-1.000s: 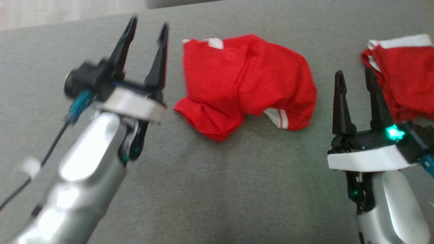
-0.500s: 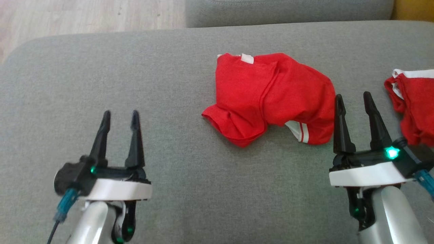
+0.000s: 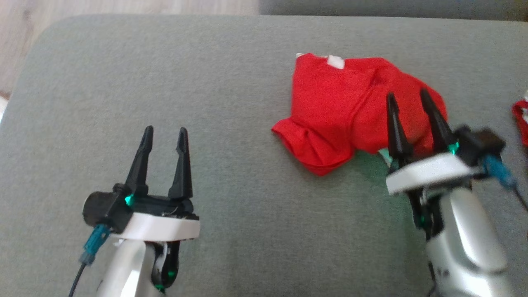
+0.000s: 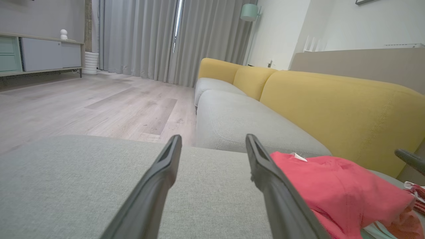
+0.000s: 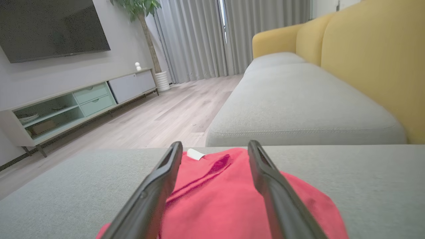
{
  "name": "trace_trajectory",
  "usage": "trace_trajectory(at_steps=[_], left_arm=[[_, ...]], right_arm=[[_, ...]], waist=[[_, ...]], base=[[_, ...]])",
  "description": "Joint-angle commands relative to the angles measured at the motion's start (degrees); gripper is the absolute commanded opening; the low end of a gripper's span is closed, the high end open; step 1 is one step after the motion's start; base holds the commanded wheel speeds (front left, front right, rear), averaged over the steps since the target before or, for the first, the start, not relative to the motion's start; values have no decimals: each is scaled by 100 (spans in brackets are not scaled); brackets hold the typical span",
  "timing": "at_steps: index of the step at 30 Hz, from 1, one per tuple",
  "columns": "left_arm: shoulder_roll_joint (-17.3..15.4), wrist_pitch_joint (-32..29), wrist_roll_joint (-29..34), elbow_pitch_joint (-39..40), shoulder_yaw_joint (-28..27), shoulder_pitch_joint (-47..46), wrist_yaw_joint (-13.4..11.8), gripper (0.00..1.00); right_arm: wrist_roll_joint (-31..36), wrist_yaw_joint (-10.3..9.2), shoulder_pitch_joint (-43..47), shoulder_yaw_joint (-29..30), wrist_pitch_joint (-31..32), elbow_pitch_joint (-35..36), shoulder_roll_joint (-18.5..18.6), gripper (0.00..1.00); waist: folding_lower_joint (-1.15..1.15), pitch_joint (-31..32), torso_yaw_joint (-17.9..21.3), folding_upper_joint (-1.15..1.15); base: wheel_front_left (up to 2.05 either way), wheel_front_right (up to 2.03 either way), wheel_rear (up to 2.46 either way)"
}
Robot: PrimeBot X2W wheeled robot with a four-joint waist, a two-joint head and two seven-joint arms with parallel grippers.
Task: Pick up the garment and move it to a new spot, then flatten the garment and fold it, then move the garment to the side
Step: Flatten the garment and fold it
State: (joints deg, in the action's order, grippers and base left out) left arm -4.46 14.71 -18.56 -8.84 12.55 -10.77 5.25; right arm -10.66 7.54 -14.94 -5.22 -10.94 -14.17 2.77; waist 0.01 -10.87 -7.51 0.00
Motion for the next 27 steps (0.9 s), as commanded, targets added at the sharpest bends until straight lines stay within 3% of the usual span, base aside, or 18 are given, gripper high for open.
trace_trajectory(at_steps=[1, 9, 18, 20, 27], left_arm=[[21, 29, 55, 119, -194, -254, 54, 100], [143, 29, 45, -100, -56, -393, 183, 100], [156, 29, -68, -176, 42, -395, 212, 100], [156, 29, -88, -193, 63, -395, 214, 100], [157, 29, -151, -242, 74, -365, 218, 100]], right_arm=[[-97, -5, -472, -135, 179, -31, 10, 100], [-574, -5, -1650, 161, 1145, -1694, 10, 100], [-610, -5, -2207, 110, 1271, -2654, 10, 100], [-595, -5, -2277, 49, 1229, -2762, 10, 0], [-274, -5, -2498, -328, 816, -2727, 15, 0]], waist=[[-1, -145, -187, 0], [-1, -281, -658, 0], [-1, -315, -849, 0], [-1, -306, -863, 0], [-1, -136, -851, 0]], base=[[0, 0, 0], [0, 0, 0], [0, 0, 0], [0, 0, 0], [0, 0, 0]])
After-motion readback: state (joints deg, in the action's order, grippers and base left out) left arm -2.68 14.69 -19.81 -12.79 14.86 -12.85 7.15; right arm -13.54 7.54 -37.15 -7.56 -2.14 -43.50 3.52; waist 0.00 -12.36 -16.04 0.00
